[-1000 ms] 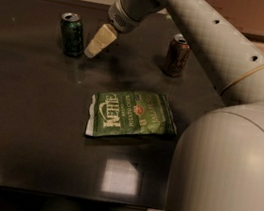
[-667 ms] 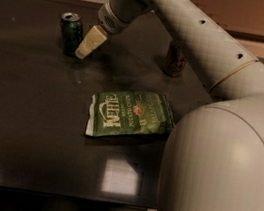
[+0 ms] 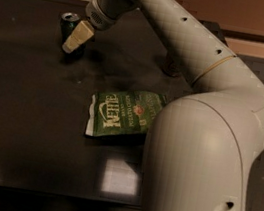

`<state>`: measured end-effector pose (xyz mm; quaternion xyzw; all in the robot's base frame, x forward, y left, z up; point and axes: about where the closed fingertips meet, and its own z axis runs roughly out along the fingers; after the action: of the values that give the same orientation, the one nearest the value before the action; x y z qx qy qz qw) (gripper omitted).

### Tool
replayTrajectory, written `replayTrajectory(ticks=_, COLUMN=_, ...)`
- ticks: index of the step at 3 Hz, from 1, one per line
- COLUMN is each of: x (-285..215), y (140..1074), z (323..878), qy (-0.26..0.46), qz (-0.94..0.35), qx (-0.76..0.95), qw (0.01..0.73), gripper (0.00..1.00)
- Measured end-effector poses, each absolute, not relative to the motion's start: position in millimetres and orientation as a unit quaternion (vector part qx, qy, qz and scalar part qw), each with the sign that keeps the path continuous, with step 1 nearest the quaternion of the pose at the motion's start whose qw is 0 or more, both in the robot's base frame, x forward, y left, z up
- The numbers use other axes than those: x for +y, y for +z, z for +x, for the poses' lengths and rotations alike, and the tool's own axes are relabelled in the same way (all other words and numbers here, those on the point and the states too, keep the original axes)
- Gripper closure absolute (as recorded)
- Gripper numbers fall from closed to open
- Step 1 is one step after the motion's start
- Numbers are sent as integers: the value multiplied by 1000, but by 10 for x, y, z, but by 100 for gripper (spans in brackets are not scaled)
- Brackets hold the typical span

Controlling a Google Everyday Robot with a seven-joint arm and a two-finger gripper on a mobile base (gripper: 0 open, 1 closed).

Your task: Pick green can

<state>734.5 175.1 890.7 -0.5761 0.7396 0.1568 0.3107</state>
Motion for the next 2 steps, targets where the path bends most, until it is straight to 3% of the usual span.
replayTrajectory(ticks=2, x=2084, y=8931, z=7340, qy=179, qz=-580, qx=732, qw=311, gripper=0)
